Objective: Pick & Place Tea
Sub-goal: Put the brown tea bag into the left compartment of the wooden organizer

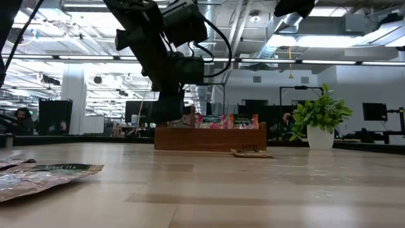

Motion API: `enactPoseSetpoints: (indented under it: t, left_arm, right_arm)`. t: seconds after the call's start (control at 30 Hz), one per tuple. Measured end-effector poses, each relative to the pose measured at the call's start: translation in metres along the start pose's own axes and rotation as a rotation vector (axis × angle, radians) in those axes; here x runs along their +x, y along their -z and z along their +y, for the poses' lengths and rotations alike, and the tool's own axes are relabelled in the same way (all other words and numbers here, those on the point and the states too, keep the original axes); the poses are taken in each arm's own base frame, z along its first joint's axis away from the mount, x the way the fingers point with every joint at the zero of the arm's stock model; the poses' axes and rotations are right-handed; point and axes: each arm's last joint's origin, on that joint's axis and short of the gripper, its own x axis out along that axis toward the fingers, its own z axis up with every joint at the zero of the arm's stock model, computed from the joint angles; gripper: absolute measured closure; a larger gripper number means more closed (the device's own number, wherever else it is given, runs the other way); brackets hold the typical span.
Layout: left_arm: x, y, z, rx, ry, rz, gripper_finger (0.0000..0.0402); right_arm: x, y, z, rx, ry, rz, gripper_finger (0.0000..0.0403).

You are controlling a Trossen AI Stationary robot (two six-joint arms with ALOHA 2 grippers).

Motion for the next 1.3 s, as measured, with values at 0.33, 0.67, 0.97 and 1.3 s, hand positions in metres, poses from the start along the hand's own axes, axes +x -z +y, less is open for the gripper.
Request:
enactPoseSetpoints:
  t: [0.33,0.67,0.97,1.3]
  left_arm:
    - [0.0047,0.0019,0.0053,-0.06,-0.026,0.021,0.0401]
    - [0.0051,0.0014,0.0039,-0.061,0.03,0.003,0.0401]
    - [0.0049,0.0009,0.0027,-0.068,0.069,-0.01,0.0401]
    - [0.0049,0.0009,0.0025,-0.106,0.079,-0.012,0.0397]
  right_arm:
    - [-0.0001,-0.0004,0.0001,-0.008,-0.001,-0.004,0.0353]
    - [-0.0001,-0.0004,0.0,-0.008,-0.001,-0.004,0.0353]
    - [-0.0001,-0.0004,0.0,-0.008,-0.001,-0.004,0.0353]
    - [0.0,-0.0008,0.0002,-0.006,-0.002,-0.009,0.0353]
